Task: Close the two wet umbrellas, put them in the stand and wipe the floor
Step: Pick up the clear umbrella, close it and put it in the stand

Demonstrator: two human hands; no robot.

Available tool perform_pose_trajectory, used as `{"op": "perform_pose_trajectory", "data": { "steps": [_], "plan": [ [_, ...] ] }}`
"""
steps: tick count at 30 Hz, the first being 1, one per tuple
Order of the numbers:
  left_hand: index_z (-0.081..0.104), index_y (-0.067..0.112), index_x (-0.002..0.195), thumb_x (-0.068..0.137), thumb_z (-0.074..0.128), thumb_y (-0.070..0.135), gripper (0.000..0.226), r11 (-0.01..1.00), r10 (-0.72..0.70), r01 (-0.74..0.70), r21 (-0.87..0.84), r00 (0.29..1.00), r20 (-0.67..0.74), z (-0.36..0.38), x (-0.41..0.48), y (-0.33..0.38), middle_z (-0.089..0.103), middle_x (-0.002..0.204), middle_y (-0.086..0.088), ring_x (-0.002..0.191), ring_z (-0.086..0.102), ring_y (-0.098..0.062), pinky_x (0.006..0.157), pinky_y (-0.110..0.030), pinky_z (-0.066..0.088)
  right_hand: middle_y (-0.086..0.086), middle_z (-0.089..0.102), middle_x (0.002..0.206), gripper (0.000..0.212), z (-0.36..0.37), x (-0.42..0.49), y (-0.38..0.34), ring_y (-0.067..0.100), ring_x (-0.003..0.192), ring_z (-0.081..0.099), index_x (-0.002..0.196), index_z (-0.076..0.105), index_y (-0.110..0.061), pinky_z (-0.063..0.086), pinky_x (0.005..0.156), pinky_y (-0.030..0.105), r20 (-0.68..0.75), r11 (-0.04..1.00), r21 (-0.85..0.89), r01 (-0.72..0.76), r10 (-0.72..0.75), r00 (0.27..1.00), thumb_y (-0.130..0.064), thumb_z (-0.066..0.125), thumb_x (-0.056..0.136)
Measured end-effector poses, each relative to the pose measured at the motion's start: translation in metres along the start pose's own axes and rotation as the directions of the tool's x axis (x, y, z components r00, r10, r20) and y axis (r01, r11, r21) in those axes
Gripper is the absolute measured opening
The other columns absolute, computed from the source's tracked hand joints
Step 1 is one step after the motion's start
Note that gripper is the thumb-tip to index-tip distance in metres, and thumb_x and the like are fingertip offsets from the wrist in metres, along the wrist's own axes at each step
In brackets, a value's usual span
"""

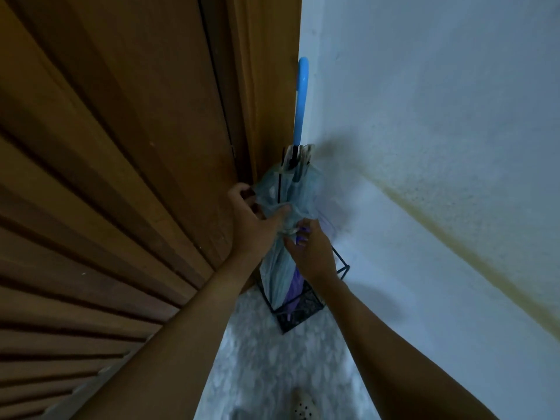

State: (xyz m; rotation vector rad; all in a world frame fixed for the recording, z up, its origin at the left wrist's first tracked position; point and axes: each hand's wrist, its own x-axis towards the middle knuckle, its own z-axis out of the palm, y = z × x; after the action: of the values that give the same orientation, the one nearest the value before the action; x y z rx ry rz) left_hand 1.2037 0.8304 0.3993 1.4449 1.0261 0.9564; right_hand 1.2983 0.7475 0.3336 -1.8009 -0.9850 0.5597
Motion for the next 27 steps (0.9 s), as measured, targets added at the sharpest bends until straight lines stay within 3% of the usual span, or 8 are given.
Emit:
{"op": "perform_pose_trajectory", "data": {
  "steps": [2, 5, 10, 14, 17, 19, 23, 27],
  "plan": [
    [0.032, 0.021, 0.135, 0.075, 0.081, 0.005, 0.079, 0.996, -0.079, 0.08, -0.026, 0.995, 0.059, 0.001, 0.005, -0.019, 0.057, 0.123, -0.009, 0.109, 0.062, -0.019, 0.091, -0.035, 0.056, -0.001, 0.065, 0.105, 0.027, 0.006, -0.001, 0.019, 0.017, 0.097, 0.063, 0.11, 0.053, -0.019, 0.05, 0.082, 0.025, 0.023, 0.998, -0.068, 0.017, -0.015, 1.0, -0.021, 0.069, 0.088],
    [0.047, 0.014, 0.137, 0.083, 0.075, 0.008, 0.061, 0.995, -0.095, 0.094, 0.015, 0.974, 0.205, 0.002, 0.01, -0.045, 0.058, 0.134, -0.009, 0.122, 0.058, -0.02, 0.102, -0.042, 0.049, 0.003, 0.066, 0.107, 0.031, 0.01, -0.003, 0.039, 0.015, 0.095, 0.061, 0.117, 0.057, -0.01, 0.039, 0.076, 0.016, 0.047, 0.99, -0.138, -0.012, 0.019, 0.999, -0.023, 0.066, 0.091],
    [0.054, 0.009, 0.131, 0.089, 0.07, 0.016, 0.046, 0.991, -0.103, 0.08, 0.109, 0.968, 0.229, 0.001, 0.005, -0.076, 0.062, 0.129, -0.009, 0.117, 0.06, -0.017, 0.097, -0.028, 0.052, -0.001, 0.061, 0.112, 0.033, 0.013, -0.01, 0.054, 0.014, 0.1, 0.058, 0.122, 0.053, -0.007, 0.039, 0.077, 0.018, 0.123, 0.989, -0.145, -0.026, 0.044, 0.992, -0.021, 0.063, 0.094],
    [0.053, 0.012, 0.134, 0.093, 0.064, 0.015, 0.043, 0.991, -0.042, 0.005, 0.136, 0.961, 0.274, 0.001, 0.003, -0.094, 0.058, 0.134, -0.007, 0.124, 0.056, -0.015, 0.104, -0.041, 0.048, 0.004, 0.064, 0.114, 0.04, 0.01, -0.008, 0.053, 0.012, 0.102, 0.06, 0.125, 0.048, -0.006, 0.052, 0.092, 0.027, 0.087, 0.994, 0.004, -0.112, 0.112, 0.99, -0.017, 0.068, 0.091],
    [0.053, 0.012, 0.133, 0.093, 0.064, 0.012, 0.041, 0.991, -0.021, -0.016, 0.132, 0.961, 0.277, 0.001, -0.001, -0.094, 0.058, 0.134, -0.007, 0.124, 0.056, -0.014, 0.105, -0.038, 0.048, -0.003, 0.057, 0.111, 0.052, 0.008, -0.008, 0.049, 0.008, 0.098, 0.059, 0.135, 0.04, -0.006, 0.05, 0.086, 0.012, 0.083, 0.986, 0.048, -0.157, 0.153, 0.985, -0.016, 0.067, 0.091],
    [0.054, 0.007, 0.13, 0.093, 0.064, 0.01, 0.038, 0.988, -0.002, -0.043, 0.15, 0.959, 0.284, 0.0, -0.005, -0.095, 0.056, 0.131, -0.011, 0.121, 0.057, -0.017, 0.103, -0.037, 0.048, 0.0, 0.059, 0.115, 0.055, 0.009, -0.01, 0.05, 0.01, 0.1, 0.06, 0.137, 0.039, -0.007, 0.049, 0.085, 0.012, 0.089, 0.982, 0.048, -0.181, 0.176, 0.98, -0.02, 0.067, 0.092],
    [0.066, 0.005, 0.116, 0.087, 0.072, 0.026, 0.037, 0.87, 0.099, -0.183, 0.457, 0.975, 0.201, -0.002, -0.011, -0.111, 0.044, 0.128, -0.017, 0.113, 0.054, -0.024, 0.101, -0.031, 0.047, 0.007, 0.064, 0.12, 0.05, 0.011, -0.011, 0.055, 0.016, 0.103, 0.064, 0.129, 0.049, -0.006, 0.05, 0.087, 0.022, 0.101, 0.963, 0.002, -0.271, 0.269, 0.958, -0.026, 0.071, 0.089],
    [0.07, 0.01, 0.107, 0.08, 0.068, 0.05, 0.048, 0.795, -0.057, -0.062, 0.603, 0.983, 0.176, -0.005, -0.008, -0.123, 0.058, 0.113, -0.016, 0.098, 0.062, -0.024, 0.089, -0.032, 0.055, 0.009, 0.065, 0.117, 0.045, 0.011, -0.008, 0.053, 0.021, 0.105, 0.064, 0.124, 0.054, -0.005, 0.049, 0.086, 0.024, 0.114, 0.931, -0.156, -0.331, 0.349, 0.93, -0.021, 0.072, 0.086]
  ]
}}
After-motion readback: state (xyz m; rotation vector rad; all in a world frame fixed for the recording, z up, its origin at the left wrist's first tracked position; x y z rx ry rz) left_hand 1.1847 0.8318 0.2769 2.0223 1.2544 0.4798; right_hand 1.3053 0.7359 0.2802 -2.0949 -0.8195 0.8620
